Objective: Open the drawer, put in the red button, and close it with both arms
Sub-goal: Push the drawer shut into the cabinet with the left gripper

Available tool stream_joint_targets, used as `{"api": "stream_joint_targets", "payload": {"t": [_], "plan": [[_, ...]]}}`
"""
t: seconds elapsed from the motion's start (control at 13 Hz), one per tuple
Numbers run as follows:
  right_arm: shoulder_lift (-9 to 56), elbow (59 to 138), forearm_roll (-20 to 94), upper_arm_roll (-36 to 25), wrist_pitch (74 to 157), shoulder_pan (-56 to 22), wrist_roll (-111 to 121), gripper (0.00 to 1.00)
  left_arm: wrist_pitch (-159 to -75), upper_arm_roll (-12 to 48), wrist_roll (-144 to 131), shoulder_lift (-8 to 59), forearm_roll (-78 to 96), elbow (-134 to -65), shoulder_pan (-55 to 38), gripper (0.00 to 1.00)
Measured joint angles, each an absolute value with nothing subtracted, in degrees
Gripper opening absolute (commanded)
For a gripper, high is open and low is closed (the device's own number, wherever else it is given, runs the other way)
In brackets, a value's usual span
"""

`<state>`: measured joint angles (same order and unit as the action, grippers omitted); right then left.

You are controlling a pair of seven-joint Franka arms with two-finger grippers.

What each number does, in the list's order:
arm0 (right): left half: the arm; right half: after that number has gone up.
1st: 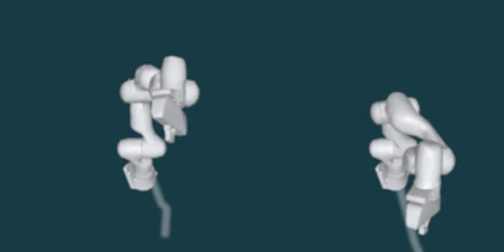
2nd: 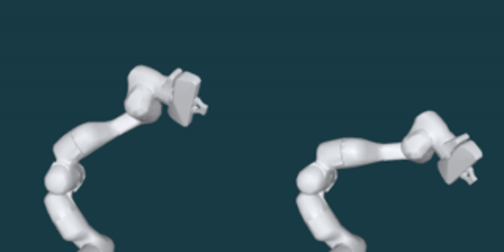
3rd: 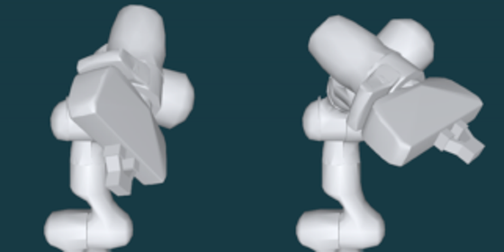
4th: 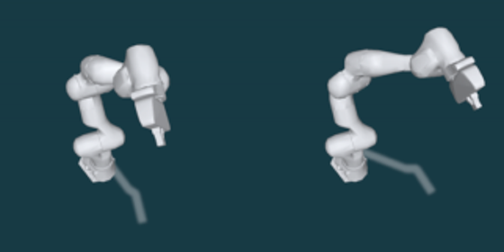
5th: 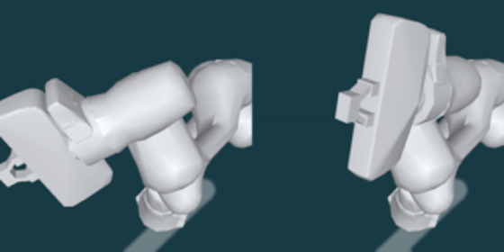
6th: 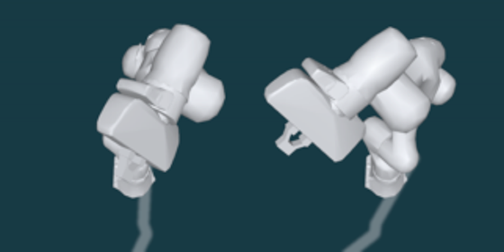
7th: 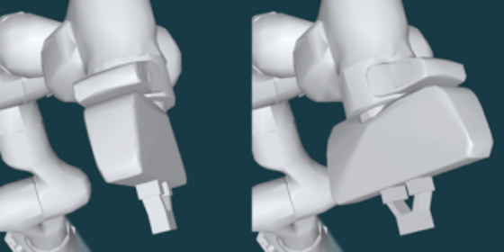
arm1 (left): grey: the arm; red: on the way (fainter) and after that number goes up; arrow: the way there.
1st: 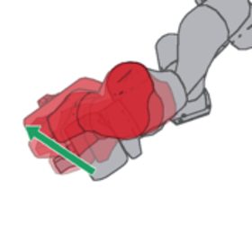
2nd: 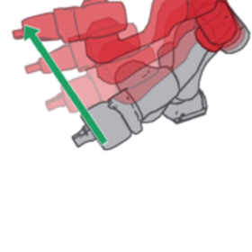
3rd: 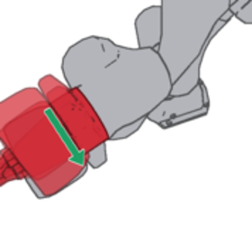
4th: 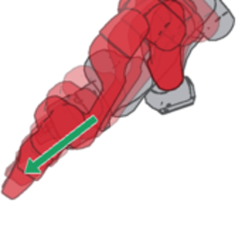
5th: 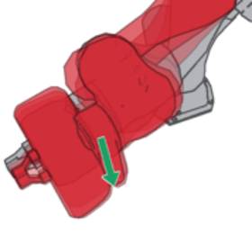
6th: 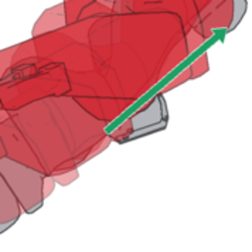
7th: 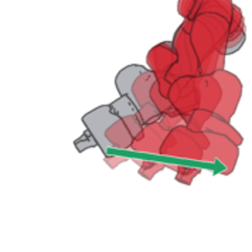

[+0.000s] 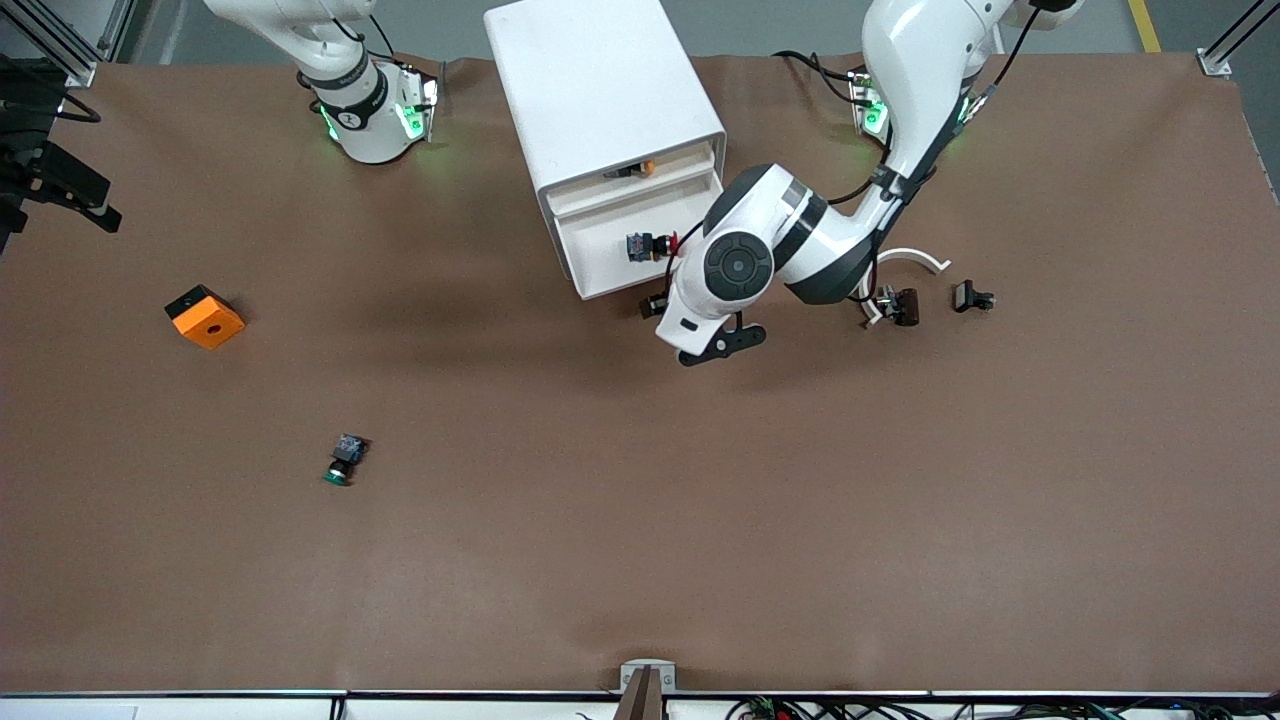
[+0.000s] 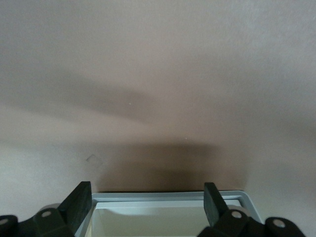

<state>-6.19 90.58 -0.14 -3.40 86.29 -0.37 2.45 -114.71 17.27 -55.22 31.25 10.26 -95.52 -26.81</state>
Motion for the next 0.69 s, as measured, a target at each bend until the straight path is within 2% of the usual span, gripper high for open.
{"api": "stream_joint_targets", "payload": {"t": [0.69], "plan": [[-6.2,90.6,-0.1,-3.4,86.3,-0.4,2.5,1.0,-114.6,20.7,-55.4,31.2,10.3,-97.3,-27.6,1.0]]}}
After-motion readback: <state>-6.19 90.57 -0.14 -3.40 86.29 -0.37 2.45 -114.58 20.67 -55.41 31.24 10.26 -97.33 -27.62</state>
